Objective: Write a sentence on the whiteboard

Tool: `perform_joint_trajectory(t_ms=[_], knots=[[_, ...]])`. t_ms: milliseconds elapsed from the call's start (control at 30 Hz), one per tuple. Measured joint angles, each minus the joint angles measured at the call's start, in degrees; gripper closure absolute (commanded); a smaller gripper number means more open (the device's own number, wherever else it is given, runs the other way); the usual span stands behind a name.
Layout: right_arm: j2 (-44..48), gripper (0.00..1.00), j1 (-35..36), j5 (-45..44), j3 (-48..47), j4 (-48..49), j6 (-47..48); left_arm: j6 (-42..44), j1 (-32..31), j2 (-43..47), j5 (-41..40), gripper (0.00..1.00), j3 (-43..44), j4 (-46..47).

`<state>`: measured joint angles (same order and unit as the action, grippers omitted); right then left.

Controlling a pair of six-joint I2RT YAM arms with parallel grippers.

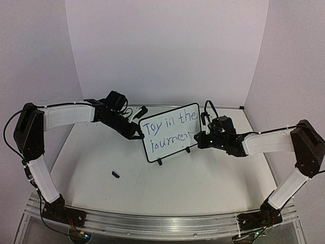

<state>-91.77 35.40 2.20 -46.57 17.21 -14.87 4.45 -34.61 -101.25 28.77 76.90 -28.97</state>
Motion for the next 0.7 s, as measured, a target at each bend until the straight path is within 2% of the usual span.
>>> perform_joint_trajectory(t_ms=[700], knots=[[-2.3, 1.0, 1.3, 0.6, 3.2, 3.0, -3.1, 0.0, 0.0, -0.1, 0.1, 1.0, 0.0, 0.1]])
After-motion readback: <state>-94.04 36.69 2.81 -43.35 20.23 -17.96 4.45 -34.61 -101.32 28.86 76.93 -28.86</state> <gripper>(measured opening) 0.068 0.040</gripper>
